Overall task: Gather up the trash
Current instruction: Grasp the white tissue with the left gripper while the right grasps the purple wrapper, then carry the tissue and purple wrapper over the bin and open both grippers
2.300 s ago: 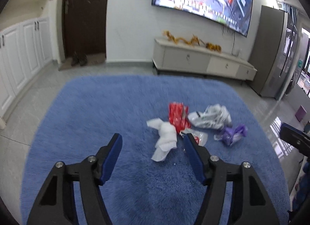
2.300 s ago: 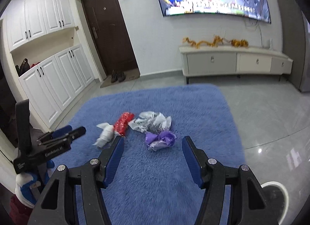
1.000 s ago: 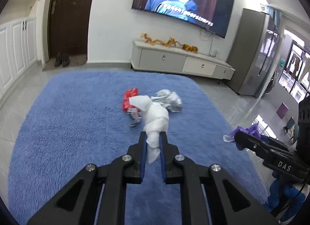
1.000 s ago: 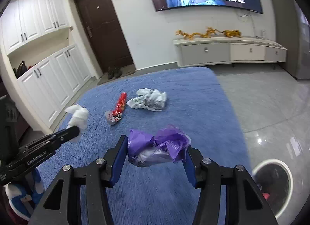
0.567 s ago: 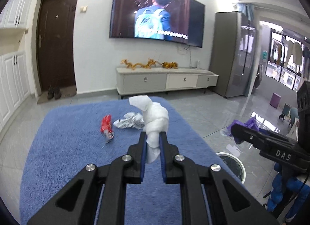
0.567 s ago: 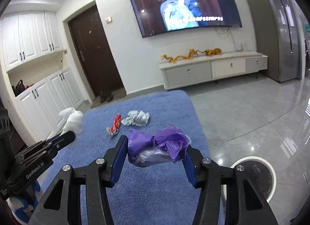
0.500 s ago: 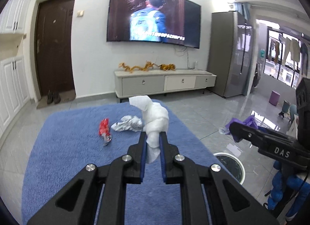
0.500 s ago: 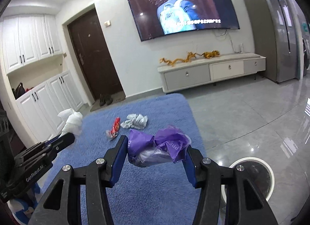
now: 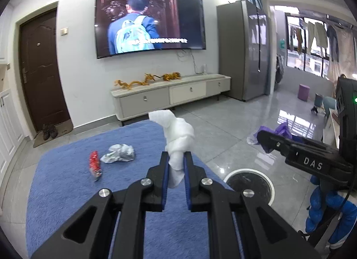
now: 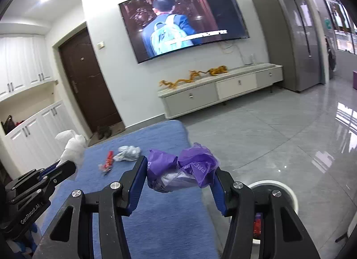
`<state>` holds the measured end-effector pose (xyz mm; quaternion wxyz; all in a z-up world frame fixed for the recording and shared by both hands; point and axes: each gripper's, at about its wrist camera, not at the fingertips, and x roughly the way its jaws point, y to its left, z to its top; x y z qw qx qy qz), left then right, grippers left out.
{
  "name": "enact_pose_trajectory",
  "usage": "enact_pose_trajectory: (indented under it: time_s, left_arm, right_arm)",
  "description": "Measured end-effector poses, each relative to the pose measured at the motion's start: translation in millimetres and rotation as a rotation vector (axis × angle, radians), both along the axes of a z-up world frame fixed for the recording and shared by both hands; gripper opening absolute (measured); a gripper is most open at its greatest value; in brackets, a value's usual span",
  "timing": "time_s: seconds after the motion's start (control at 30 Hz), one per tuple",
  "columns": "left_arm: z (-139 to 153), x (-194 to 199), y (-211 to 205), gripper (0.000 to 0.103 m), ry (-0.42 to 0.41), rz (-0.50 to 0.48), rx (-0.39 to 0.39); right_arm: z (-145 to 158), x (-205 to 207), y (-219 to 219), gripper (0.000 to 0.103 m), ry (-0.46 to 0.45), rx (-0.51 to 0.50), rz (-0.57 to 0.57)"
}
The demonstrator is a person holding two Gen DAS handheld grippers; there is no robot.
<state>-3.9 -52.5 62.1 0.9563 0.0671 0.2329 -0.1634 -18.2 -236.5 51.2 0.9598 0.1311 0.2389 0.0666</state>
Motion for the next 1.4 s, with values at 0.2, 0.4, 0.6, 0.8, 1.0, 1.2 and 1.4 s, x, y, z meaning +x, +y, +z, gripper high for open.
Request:
enact_pose_trajectory:
  time_s: [0.2,0.4,0.6,0.8,1.0,1.2,1.4]
  left_arm:
    - [-13.4,18.0,-45.9,0.012,0.047,-0.073,0.045]
    - [-34.6,40.1,-91.3,0.012,0.097,-0.144,0.098]
    - [-65.8,72.3,-146.3,0.012,0.186,-0.224,0.141]
    - [-106.0,108.7,-192.1,0.012,0.303,-0.291,0.153]
    - [-142.8,145.9,-231.6,0.013,0.434,-0.356,0.126]
    - [-164.5,172.0,-259.3,0.013,0.564,-0.432,0.015]
    - [-174.6,181.2,-265.8,0.022,0.608,-0.441,-0.012]
  right_arm:
    - [-17.2,8.6,-38.8,0.051,0.037,0.036,-0.089]
    - [-42.2,15.3,-84.8,0.051,0.087,0.076,-0.173]
    - [-80.0,27.2,-121.9,0.053,0.159,0.091,-0.234]
    - [-135.9,44.8,-163.8,0.053,0.281,0.126,-0.300]
    - [-184.9,63.1,-190.1,0.054,0.394,0.165,-0.333]
    - [-215.8,70.9,-194.8,0.064,0.474,0.164,-0.361]
    - [-228.9,70.2,-200.5,0.072,0.510,0.159,-0.387]
